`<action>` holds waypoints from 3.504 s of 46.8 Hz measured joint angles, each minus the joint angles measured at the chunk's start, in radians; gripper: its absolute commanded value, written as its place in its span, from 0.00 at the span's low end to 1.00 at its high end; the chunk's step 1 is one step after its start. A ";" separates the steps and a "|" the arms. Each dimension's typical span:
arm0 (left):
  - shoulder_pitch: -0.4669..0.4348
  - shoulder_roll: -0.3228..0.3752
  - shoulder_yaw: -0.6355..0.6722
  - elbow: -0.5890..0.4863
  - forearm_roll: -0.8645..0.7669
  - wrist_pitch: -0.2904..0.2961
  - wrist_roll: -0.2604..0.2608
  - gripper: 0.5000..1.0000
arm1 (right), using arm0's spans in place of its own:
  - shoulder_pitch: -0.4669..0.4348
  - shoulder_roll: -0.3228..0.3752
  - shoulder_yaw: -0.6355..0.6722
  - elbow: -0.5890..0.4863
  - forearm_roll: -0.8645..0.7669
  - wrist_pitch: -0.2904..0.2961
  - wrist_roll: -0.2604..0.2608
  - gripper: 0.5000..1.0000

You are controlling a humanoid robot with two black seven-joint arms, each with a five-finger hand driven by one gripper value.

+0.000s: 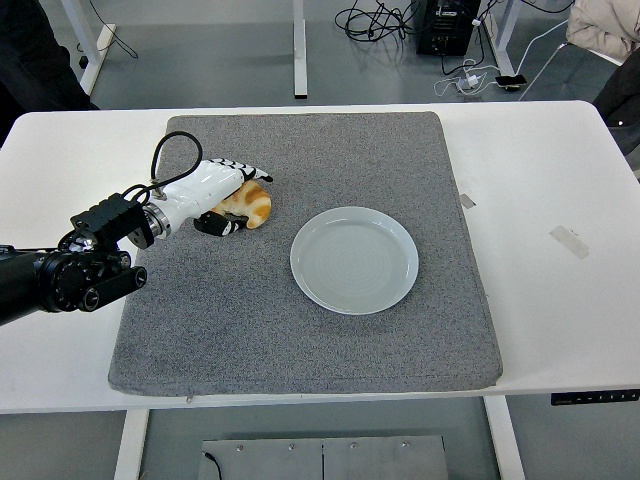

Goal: Place the bread on the plate

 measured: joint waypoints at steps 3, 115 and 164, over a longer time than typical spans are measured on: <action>0.000 -0.001 0.000 0.000 0.001 -0.002 0.000 0.51 | 0.000 0.000 0.000 0.000 0.000 0.000 0.000 1.00; -0.073 -0.150 -0.001 -0.152 0.141 -0.010 -0.122 0.09 | 0.000 0.000 0.000 0.000 0.000 0.000 0.000 1.00; -0.023 -0.196 0.032 -0.084 0.128 0.094 -0.169 0.73 | 0.000 0.000 0.000 0.000 0.000 0.000 0.000 1.00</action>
